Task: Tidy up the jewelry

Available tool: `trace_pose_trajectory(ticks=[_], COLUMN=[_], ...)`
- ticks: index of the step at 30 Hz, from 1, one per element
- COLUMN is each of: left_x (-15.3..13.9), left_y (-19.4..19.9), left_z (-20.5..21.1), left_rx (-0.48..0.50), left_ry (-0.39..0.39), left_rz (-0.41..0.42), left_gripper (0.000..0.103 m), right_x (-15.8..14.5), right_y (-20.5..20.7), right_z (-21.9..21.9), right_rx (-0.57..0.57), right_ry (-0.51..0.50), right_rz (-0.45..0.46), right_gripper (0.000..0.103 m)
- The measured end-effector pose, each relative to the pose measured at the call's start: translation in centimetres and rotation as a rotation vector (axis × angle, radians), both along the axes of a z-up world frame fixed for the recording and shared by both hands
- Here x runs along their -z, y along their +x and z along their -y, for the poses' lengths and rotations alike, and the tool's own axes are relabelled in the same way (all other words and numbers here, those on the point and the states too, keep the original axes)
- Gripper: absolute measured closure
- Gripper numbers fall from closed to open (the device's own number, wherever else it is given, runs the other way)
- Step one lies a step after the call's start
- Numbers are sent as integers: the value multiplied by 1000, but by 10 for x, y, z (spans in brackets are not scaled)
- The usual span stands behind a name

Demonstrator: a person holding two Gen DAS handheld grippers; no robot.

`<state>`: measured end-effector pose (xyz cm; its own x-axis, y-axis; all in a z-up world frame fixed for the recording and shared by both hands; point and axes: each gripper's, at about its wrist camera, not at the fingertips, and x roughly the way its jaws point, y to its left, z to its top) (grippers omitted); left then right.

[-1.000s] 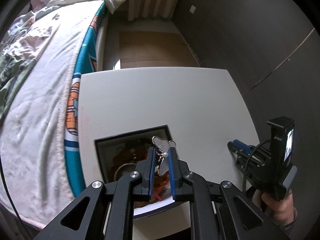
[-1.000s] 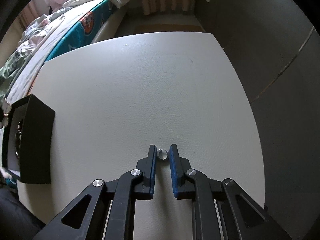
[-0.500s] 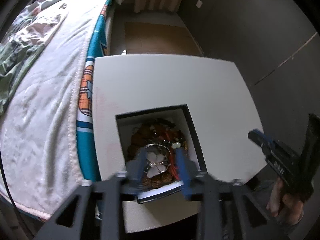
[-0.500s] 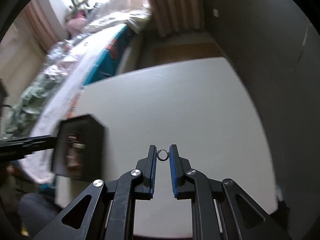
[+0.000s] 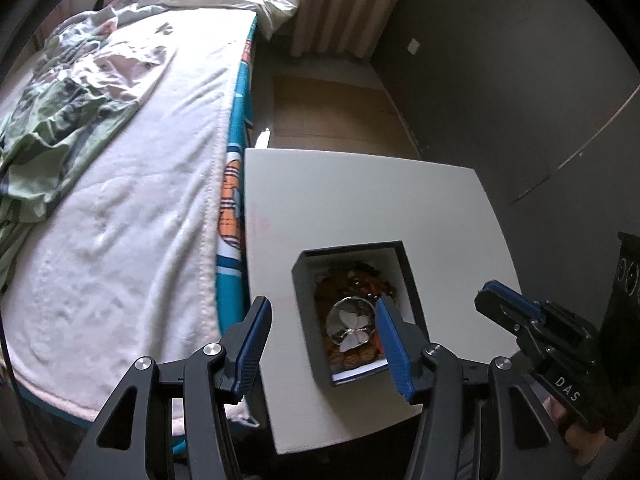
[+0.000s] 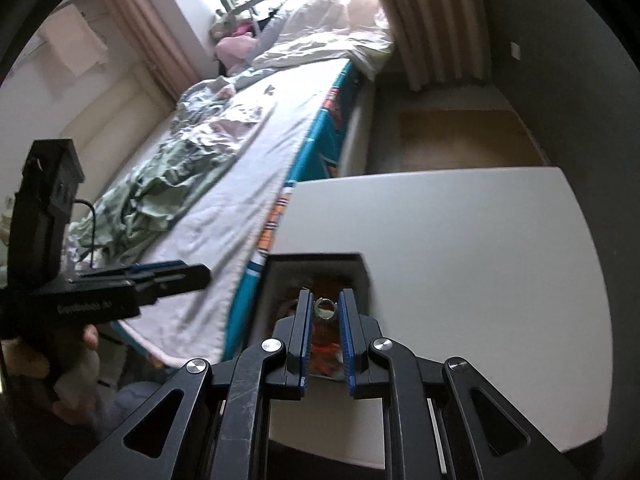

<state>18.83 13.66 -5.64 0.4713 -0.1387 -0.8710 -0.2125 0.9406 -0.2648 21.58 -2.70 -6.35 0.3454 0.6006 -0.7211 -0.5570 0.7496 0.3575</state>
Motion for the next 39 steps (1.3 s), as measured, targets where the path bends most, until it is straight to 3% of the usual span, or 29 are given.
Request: trace_pose_trajectory(ticks=[4,6,8,11,26,28,30,39], left_x=[-7,-11,-15,-24,-63,-69,-77,-110], left_y=[-7,-11,-14,-19,-54,-61,-72,-117], left_z=[-9,-9,-8,-3,37,44,52,83], left_rx=[-15,-13,-6,-1,62,70,80,105], left_ry=[2,5,11,31,78,82,89,95], left_rz=[15,25,42,88,209,225,254,370], left_gripper=[48,46,37,24,16,15,11,5], right_x=[-3,-6,-12,-20,-49,-55,-61,-82], right_y=[-1,-2,-5,-9,-44,-54,-64,-104], right_z=[-14,-10,3,20,79,86,95,126], right_rx=[-10,22,59,82,197,215,237,299], right_ry=[-49,-57,-33,-30,-71,-78,-81,-92], right_rz=[-11,-9,13,13,68,79,92,156], right_gripper=[84,42,30,29,28,22,9,0])
